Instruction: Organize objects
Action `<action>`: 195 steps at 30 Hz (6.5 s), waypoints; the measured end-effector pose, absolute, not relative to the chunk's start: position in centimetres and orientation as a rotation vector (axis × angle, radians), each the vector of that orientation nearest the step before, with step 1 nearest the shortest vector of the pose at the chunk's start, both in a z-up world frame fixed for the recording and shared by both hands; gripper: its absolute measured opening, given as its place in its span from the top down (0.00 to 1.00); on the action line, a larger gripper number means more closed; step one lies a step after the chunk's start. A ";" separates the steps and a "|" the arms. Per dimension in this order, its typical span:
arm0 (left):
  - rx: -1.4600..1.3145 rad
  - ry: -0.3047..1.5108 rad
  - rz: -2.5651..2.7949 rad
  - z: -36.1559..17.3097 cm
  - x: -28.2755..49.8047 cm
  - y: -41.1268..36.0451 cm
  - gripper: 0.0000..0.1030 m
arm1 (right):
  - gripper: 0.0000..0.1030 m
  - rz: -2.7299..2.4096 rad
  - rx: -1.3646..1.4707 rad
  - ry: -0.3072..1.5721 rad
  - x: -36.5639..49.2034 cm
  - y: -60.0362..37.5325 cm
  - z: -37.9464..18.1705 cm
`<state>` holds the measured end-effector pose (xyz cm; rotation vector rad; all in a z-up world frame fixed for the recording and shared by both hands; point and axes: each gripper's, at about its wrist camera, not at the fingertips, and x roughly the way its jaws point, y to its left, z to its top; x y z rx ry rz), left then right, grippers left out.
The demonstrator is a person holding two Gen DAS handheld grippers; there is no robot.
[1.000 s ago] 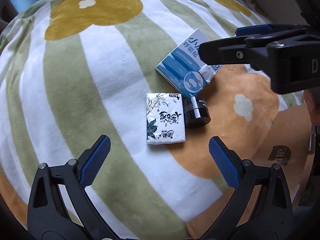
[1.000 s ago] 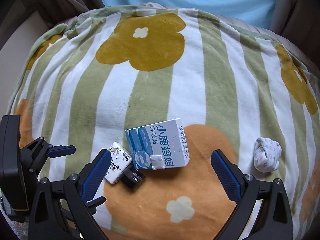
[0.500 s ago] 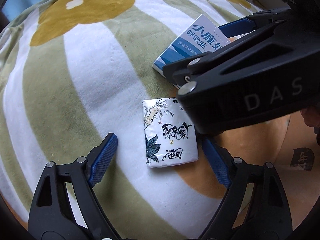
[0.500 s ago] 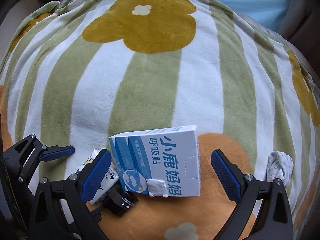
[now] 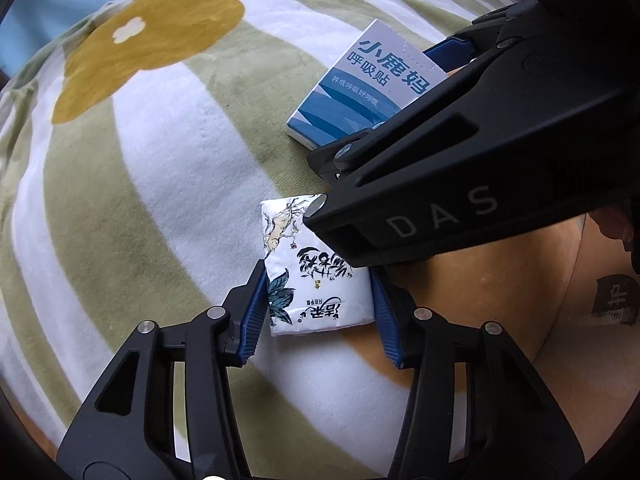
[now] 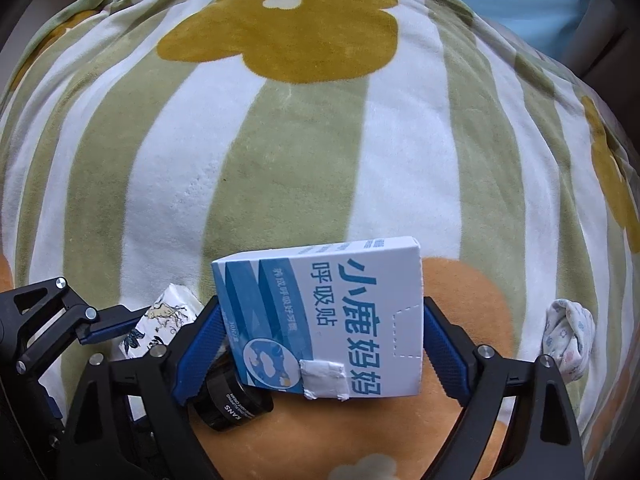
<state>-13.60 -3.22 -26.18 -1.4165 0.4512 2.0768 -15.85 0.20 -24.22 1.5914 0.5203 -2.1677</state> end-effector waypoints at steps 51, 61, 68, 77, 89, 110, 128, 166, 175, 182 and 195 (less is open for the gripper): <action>-1.366 0.240 2.441 -10.0 -2.9 -4.6 0.57 | 0.13 -2.281 1.338 0.462 -8.7 10.1 -7.1; -1.413 0.187 2.504 -8.7 5.1 -3.5 0.57 | 0.13 -2.228 1.335 0.458 -2.2 15.2 -5.1; -1.482 0.185 2.528 -10.3 9.6 -2.5 0.57 | 0.13 -2.176 1.386 0.449 1.9 18.2 -6.1; -1.573 0.135 2.506 -14.6 12.9 -0.5 0.57 | 0.13 -2.124 1.454 0.452 4.8 20.0 -9.8; -1.626 0.085 2.502 -17.9 12.4 -0.4 0.57 | 0.13 -2.077 1.532 0.419 6.0 20.4 -15.1; -1.559 0.079 2.518 -15.9 11.7 -0.3 0.00 | 0.02 -2.053 1.499 0.365 5.4 20.7 -15.7; -1.552 0.035 2.546 -14.5 11.2 -1.8 0.00 | 0.02 -2.065 1.448 0.406 5.9 21.4 -14.6; -1.414 0.284 2.236 -11.1 -7.6 -2.2 0.01 | 0.02 -2.381 1.464 0.207 -9.5 20.9 -8.7; -1.494 0.370 2.057 -18.2 -13.2 -0.5 0.12 | 0.02 -2.421 1.611 0.139 -15.9 20.8 -12.9; -1.558 0.406 1.951 -23.4 -14.9 0.4 0.22 | 0.02 -2.417 1.727 0.227 -19.6 19.8 -17.0; -1.541 0.405 1.897 -26.4 -16.1 1.4 0.36 | 0.10 -2.351 1.854 0.207 -22.6 19.3 -22.0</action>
